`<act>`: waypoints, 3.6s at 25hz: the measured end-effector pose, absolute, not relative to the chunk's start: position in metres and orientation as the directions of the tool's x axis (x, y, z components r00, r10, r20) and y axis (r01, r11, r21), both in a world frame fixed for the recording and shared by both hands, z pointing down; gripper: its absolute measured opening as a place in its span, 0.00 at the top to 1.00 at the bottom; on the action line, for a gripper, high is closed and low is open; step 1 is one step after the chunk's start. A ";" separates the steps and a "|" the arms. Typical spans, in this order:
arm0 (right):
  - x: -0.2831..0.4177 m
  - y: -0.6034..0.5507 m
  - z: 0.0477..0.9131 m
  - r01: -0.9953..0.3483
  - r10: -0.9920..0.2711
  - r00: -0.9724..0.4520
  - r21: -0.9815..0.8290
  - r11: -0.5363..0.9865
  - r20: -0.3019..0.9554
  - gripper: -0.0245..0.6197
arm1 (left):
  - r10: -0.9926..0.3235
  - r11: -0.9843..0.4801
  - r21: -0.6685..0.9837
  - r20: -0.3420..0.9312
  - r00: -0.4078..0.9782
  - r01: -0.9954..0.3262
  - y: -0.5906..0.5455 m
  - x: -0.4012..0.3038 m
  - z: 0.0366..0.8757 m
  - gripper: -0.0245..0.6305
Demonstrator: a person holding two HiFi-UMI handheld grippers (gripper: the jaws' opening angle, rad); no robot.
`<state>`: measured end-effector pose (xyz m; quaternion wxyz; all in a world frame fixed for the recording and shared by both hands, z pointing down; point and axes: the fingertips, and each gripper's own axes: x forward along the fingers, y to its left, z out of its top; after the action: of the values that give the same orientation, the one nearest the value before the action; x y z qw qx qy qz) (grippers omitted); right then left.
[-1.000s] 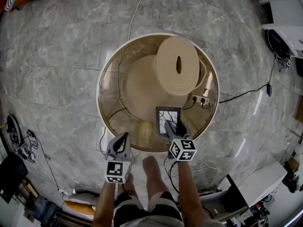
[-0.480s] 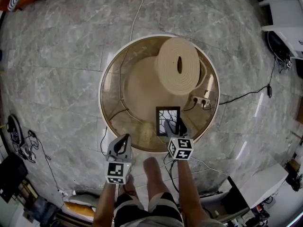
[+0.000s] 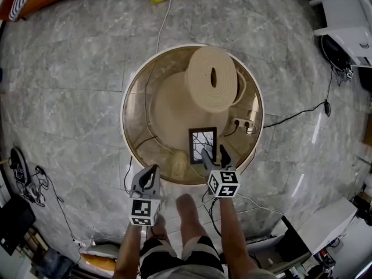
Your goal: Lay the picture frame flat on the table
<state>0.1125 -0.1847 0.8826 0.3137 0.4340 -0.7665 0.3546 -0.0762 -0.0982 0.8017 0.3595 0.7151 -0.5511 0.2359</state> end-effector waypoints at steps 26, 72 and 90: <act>0.115 -0.158 0.596 -0.859 -0.653 -0.469 -0.134 0.494 0.595 0.76 | -0.781 -0.228 0.136 0.565 0.264 -0.964 -0.121 -0.068 0.566 0.94; 0.129 0.200 0.254 -0.923 -0.925 -0.368 0.077 0.376 0.097 0.96 | -0.901 -0.399 -0.047 0.204 0.383 -0.916 0.199 -0.049 0.264 0.94; 0.139 0.191 0.257 -0.921 -0.924 -0.370 0.091 0.378 0.097 0.96 | -0.892 -0.421 -0.072 0.214 0.398 -0.904 0.193 -0.034 0.268 0.94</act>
<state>0.1393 0.1909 0.2568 0.0658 0.5574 -0.8276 -0.0105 -0.0340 0.1932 0.2684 0.0277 0.8355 -0.5375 0.1104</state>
